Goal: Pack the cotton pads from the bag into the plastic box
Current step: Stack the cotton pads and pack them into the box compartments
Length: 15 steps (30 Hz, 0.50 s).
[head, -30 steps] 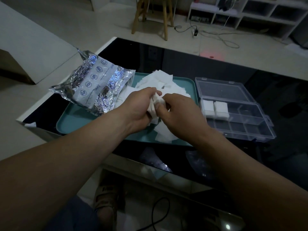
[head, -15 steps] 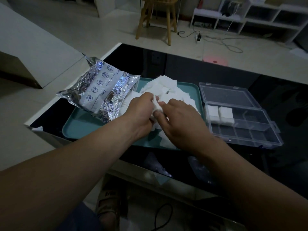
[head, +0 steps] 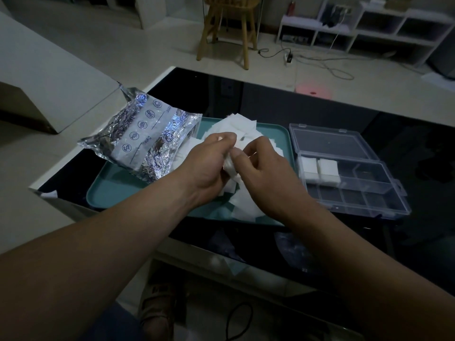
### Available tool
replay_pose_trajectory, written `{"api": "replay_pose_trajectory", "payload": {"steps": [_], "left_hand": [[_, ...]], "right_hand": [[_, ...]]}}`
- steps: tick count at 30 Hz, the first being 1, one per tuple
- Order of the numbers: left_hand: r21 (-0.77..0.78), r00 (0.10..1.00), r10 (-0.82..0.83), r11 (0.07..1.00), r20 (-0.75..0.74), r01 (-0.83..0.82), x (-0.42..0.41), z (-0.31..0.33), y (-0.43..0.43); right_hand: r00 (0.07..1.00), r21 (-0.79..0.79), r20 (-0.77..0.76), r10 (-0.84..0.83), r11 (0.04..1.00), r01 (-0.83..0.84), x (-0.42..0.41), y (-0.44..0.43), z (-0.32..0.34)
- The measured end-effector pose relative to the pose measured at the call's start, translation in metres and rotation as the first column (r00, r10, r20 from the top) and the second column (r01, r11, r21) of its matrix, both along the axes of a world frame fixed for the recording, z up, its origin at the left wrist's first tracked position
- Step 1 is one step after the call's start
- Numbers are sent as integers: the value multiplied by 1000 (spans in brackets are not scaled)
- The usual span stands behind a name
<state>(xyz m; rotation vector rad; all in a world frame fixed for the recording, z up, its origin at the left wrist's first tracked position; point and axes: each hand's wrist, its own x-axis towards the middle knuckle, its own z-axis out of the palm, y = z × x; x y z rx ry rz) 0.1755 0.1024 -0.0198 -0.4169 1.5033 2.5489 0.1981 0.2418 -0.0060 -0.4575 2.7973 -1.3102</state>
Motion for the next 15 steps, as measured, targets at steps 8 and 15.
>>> {"api": "replay_pose_trajectory", "payload": {"steps": [8, 15], "left_hand": [[-75, 1000, -7, 997, -16, 5, 6, 1, 6], [68, 995, 9, 998, 101, -15, 9, 7, 6]], "right_hand": [[987, 155, -161, -20, 987, 45, -2, -2, -9], [947, 319, -320, 29, 944, 79, -5, -2, -11]]}}
